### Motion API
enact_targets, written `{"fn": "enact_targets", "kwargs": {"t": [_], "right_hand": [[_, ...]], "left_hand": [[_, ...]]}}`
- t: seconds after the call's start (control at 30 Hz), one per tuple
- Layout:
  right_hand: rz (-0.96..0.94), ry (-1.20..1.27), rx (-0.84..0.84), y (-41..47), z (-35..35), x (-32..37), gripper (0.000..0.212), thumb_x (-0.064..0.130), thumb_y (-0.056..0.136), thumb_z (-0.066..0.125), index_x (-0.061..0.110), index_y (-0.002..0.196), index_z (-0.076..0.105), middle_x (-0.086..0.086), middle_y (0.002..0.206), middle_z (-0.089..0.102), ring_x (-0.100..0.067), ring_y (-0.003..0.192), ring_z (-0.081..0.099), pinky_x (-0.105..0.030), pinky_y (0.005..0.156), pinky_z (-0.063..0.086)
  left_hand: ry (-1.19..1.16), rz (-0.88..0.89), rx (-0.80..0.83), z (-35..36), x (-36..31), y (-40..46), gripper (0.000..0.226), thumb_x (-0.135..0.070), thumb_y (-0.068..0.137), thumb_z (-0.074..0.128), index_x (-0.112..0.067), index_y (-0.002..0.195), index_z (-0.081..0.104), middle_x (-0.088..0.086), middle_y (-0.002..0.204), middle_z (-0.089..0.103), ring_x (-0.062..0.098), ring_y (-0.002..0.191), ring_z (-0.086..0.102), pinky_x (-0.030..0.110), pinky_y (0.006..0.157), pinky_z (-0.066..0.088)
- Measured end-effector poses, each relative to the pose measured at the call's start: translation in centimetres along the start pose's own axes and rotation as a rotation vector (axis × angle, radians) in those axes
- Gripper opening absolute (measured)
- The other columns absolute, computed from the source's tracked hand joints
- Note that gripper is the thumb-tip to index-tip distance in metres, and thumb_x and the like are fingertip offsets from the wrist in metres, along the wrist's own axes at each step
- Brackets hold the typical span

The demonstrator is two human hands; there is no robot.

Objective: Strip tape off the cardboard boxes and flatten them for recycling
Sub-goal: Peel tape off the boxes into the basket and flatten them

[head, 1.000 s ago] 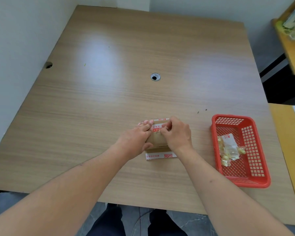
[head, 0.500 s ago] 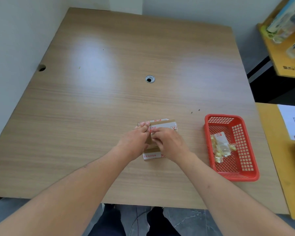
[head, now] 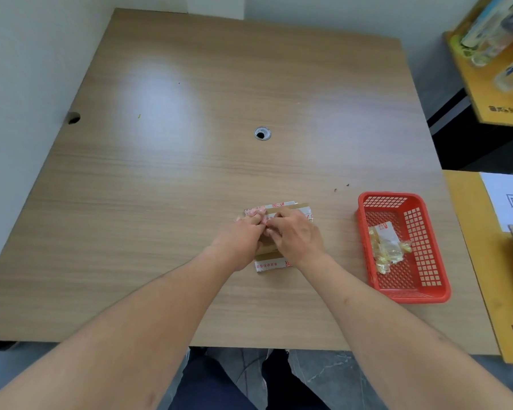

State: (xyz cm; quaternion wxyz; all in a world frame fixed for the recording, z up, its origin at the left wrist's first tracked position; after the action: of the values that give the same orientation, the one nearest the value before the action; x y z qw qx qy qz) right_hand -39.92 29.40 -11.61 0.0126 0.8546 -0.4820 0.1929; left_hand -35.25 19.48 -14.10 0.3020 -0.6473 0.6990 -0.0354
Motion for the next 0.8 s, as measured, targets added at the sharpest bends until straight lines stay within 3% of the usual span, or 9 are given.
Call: {"fn": "enact_targets", "kwargs": {"t": [0.13, 0.27, 0.4, 0.63, 0.7, 0.8], "right_hand": [[0.072, -0.030, -0.019, 0.7, 0.2, -0.4, 0.017, 0.032, 0.100, 0.062, 0.019, 0.108, 0.067, 0.003, 0.119, 0.060, -0.022, 0.117, 0.051, -0.039, 0.080, 0.051], [0.179, 0.090, -0.063, 1.2, -0.1, -2.1, 0.009, 0.021, 0.097, 0.064, 0.015, 0.103, 0.065, -0.003, 0.113, 0.063, -0.027, 0.109, 0.056, -0.029, 0.082, 0.038], [0.242, 0.136, -0.133, 1.0, -0.6, -3.4, 0.004, 0.014, 0.096, 0.065, 0.011, 0.099, 0.064, -0.009, 0.105, 0.063, -0.030, 0.100, 0.058, -0.034, 0.081, 0.039], [0.125, 0.005, -0.248, -0.4, -0.5, -3.0, 0.012, 0.015, 0.093, 0.068, 0.012, 0.083, 0.064, -0.001, 0.087, 0.064, -0.032, 0.067, 0.058, -0.036, 0.051, 0.048], [0.087, -0.020, -0.254, -0.6, -0.6, -3.1, 0.010, 0.018, 0.092, 0.070, 0.015, 0.084, 0.065, 0.002, 0.086, 0.065, -0.031, 0.068, 0.059, -0.035, 0.049, 0.049], [0.019, -0.071, -0.228, -0.6, 0.1, -2.9, 0.014, 0.006, 0.080, 0.075, 0.017, 0.084, 0.068, 0.004, 0.089, 0.064, -0.026, 0.073, 0.059, -0.028, 0.047, 0.043]], "left_hand": [[0.002, -0.021, 0.007, -0.1, -0.1, -0.2, 0.056, -0.017, 0.108, 0.042, -0.015, 0.161, 0.024, -0.002, 0.171, -0.004, 0.023, 0.157, 0.006, 0.038, 0.123, 0.017], [-0.019, -0.004, 0.017, 0.1, 0.1, 0.1, 0.052, -0.017, 0.107, 0.045, -0.010, 0.157, 0.031, -0.001, 0.171, -0.003, 0.021, 0.157, 0.005, 0.042, 0.126, 0.016], [-0.023, 0.003, 0.023, 0.1, 0.1, 0.4, 0.055, -0.018, 0.107, 0.046, -0.008, 0.157, 0.028, 0.000, 0.171, -0.003, 0.020, 0.157, 0.003, 0.042, 0.126, 0.014], [-0.017, -0.001, 0.027, -0.2, -0.1, 0.3, 0.059, -0.016, 0.107, 0.046, -0.009, 0.160, 0.022, -0.001, 0.171, -0.004, 0.022, 0.157, 0.004, 0.037, 0.124, 0.014], [-0.020, -0.001, 0.025, -0.3, -0.2, 0.2, 0.060, -0.015, 0.107, 0.046, -0.009, 0.160, 0.021, -0.001, 0.171, -0.005, 0.021, 0.157, 0.003, 0.036, 0.124, 0.013], [-0.017, 0.001, 0.021, -0.4, -0.3, 0.2, 0.060, -0.014, 0.107, 0.046, -0.008, 0.160, 0.020, 0.000, 0.171, -0.004, 0.021, 0.157, 0.004, 0.035, 0.124, 0.014]]}}
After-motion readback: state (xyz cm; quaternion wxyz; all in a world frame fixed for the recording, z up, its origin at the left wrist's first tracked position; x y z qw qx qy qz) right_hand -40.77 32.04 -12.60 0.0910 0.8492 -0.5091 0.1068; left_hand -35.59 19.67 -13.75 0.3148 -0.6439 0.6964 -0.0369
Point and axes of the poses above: each hand's wrist, its own y-axis towards the middle knuckle, its own z-axis out of the palm, x = y × z, the point moved 8 cm from there along y, towards the middle knuckle
